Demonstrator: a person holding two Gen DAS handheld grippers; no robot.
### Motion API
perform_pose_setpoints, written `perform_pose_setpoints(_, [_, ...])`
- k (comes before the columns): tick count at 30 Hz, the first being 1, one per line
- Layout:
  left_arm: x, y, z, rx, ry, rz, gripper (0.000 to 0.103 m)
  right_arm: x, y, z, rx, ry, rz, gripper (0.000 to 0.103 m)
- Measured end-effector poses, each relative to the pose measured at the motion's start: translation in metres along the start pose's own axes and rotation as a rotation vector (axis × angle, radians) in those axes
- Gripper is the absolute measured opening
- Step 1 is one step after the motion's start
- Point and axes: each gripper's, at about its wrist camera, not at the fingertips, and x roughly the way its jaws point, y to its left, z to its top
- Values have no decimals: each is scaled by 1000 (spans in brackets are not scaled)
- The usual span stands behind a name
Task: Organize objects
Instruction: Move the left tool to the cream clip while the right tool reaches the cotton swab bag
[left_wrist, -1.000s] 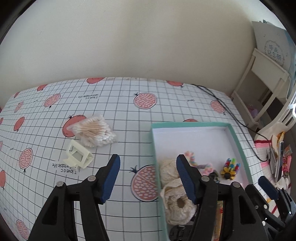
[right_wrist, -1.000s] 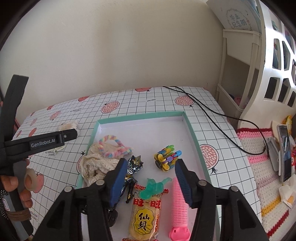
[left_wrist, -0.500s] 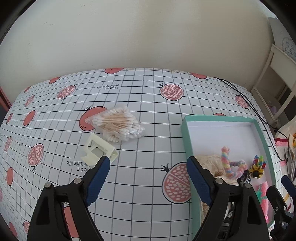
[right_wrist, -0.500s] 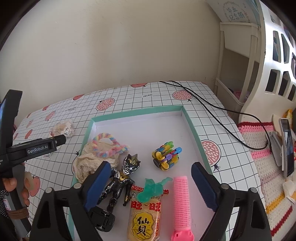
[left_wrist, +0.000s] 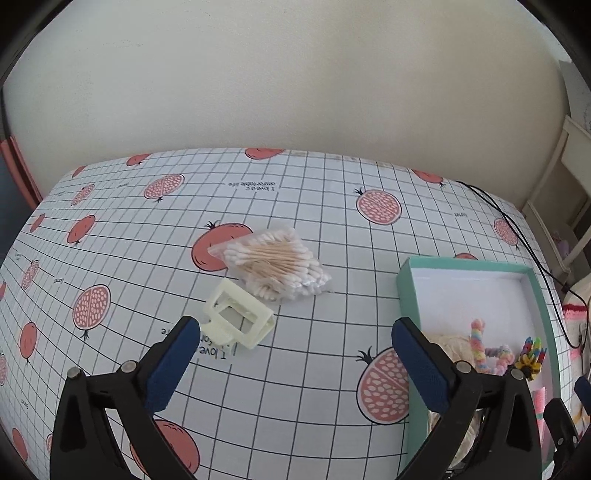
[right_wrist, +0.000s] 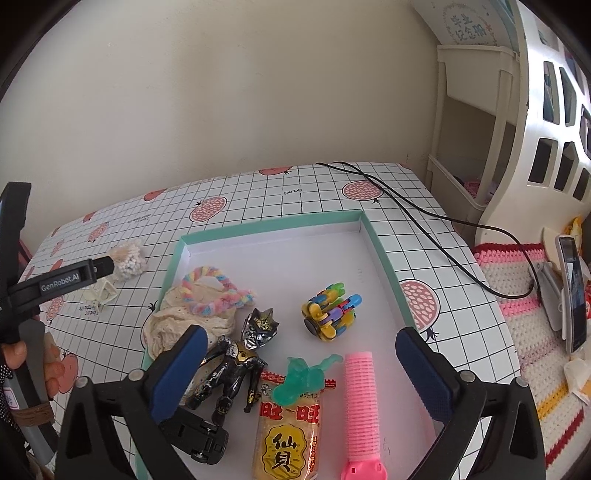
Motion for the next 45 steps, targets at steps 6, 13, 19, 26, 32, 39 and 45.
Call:
perform_pose_setpoints(6, [-2, 17, 4, -45, -12, -2, 103, 2, 5, -1, -14, 6, -7, 103])
perform_pose_setpoints(13, [4, 52, 6, -107, -8, 25, 103, 5, 17, 1, 19, 1, 20, 103])
perform_pose_setpoints(19, [17, 73, 2, -134, 14, 34, 103, 5, 45, 3, 1, -30, 55, 103])
perform_pose_setpoints(26, [32, 71, -3, -90, 32, 3, 103, 10, 67, 4, 3, -37, 68, 103])
perform_pose_setpoints(32, [48, 63, -9, -41, 52, 4, 103, 20, 82, 9, -48, -16, 63, 103])
perform_pose_setpoints(39, [63, 65, -12, -28, 57, 17, 103, 38, 110, 32, -93, 9, 94, 103])
perform_pose_setpoints(45, [68, 73, -11, -53, 51, 14, 103, 58, 145, 56, -169, 34, 132, 103])
